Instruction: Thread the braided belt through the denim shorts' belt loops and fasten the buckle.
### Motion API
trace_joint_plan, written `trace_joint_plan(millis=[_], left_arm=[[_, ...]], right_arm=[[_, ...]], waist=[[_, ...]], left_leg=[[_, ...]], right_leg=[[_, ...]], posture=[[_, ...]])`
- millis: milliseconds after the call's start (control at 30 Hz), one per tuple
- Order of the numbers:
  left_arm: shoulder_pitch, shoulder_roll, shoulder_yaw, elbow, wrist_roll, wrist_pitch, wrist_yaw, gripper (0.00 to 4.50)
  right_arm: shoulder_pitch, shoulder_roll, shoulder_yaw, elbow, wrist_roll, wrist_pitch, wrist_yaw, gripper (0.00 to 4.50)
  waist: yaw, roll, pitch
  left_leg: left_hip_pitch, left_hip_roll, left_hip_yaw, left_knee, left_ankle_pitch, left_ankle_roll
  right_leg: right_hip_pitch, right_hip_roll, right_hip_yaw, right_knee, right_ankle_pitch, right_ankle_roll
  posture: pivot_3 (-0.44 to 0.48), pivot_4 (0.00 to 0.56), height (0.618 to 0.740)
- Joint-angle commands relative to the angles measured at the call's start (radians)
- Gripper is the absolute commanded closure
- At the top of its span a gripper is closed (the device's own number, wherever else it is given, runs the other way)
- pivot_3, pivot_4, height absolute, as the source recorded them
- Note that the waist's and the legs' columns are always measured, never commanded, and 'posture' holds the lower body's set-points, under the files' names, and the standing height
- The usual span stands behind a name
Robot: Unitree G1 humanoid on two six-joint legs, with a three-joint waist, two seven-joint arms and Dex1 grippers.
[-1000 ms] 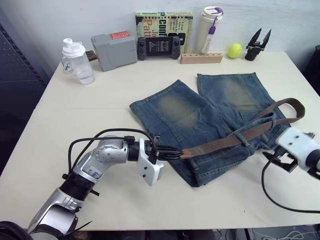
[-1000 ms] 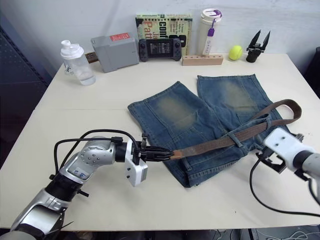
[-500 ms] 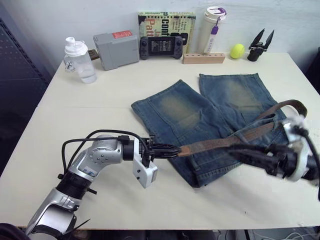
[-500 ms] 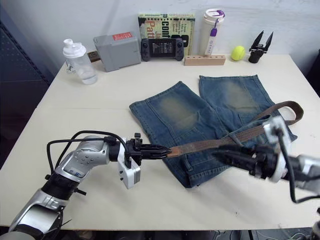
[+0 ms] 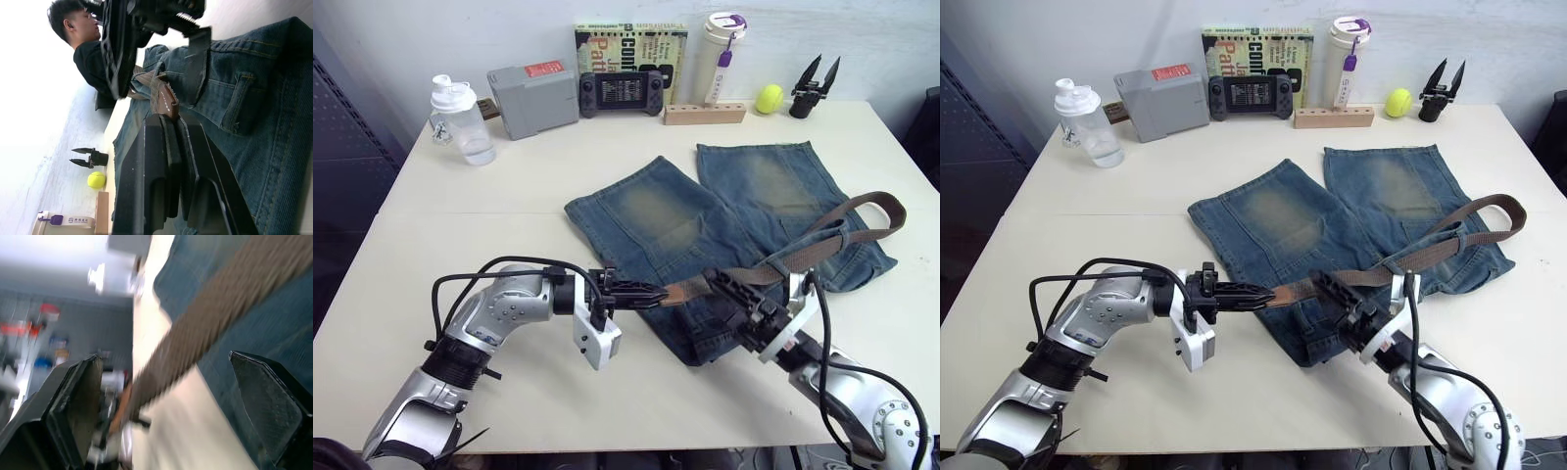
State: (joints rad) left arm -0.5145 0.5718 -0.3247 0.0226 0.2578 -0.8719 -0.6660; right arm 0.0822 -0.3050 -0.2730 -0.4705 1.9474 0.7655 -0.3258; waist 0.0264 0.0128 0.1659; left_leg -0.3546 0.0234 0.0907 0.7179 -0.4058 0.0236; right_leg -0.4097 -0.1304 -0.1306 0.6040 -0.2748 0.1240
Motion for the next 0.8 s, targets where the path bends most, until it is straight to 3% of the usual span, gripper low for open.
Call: trace_joint_plan(millis=[33, 133, 267, 500, 633, 800], left_arm=[[0.0, 0.005, 0.009, -0.027, -0.004, -0.007, 0.014, 4.5], [-0.003, 0.003, 0.007, -0.025, -0.004, -0.006, 0.014, 4.5], [-0.008, 0.001, 0.005, -0.018, -0.001, -0.008, 0.013, 4.5], [-0.017, -0.001, 0.002, -0.005, -0.002, -0.017, 0.014, 4.5], [-0.011, -0.001, -0.006, -0.008, -0.047, 0.007, -0.001, 4.5], [0.057, 0.013, -0.014, -0.12, -0.273, 0.271, -0.101, 2.56]], right_arm=[[-0.003, 0.025, -0.027, -0.05, 0.025, -0.051, -0.062, 0.06], [0.006, 0.024, -0.021, -0.06, 0.025, -0.052, -0.078, 0.06], [0.014, 0.01, -0.016, -0.059, 0.025, -0.048, -0.084, 1.15], [-0.004, 0.014, -0.012, -0.048, 0.025, -0.071, -0.107, 4.4], [-0.011, 0.015, -0.006, -0.047, 0.025, -0.079, -0.108, 4.46], [-0.022, 0.011, -0.041, -0.038, 0.025, -0.087, -0.082, 4.5]], waist=[[0.0, 0.0, 0.0], [-0.002, 0.0, 0.0], [-0.002, 0.001, 0.0], [-0.001, 0.001, 0.0], [-0.002, 0.001, 0.0], [-0.003, 0.001, 0.0]], left_leg=[[0.0, 0.0, 0.0, 0.0, 0.0, 0.0], [0.0, 0.0, 0.0, -0.001, 0.0, 0.0], [0.0, 0.001, 0.001, -0.001, 0.0, 0.0], [0.0, 0.001, 0.001, -0.001, 0.0, 0.0], [0.0, 0.002, 0.001, -0.001, 0.0, 0.0], [0.0, 0.005, 0.001, -0.001, 0.0, 0.0]], right_leg=[[0.0, 0.0, 0.0, 0.0, 0.0, 0.0], [0.0, 0.0, 0.0, 0.0, 0.0, 0.0], [-0.001, 0.001, 0.0, 0.0, 0.0, 0.0], [-0.001, 0.0, 0.001, 0.0, 0.0, 0.0], [-0.001, 0.0, 0.001, 0.0, 0.0, 0.0], [-0.001, 0.0, 0.002, 0.0, 0.0, 0.0]], posture=[[0.0, 0.15, 0.731], [0.0, 0.15, 0.731], [0.0, 0.15, 0.731], [0.0, 0.15, 0.731], [0.0, 0.15, 0.731], [0.0, 0.15, 0.731]])
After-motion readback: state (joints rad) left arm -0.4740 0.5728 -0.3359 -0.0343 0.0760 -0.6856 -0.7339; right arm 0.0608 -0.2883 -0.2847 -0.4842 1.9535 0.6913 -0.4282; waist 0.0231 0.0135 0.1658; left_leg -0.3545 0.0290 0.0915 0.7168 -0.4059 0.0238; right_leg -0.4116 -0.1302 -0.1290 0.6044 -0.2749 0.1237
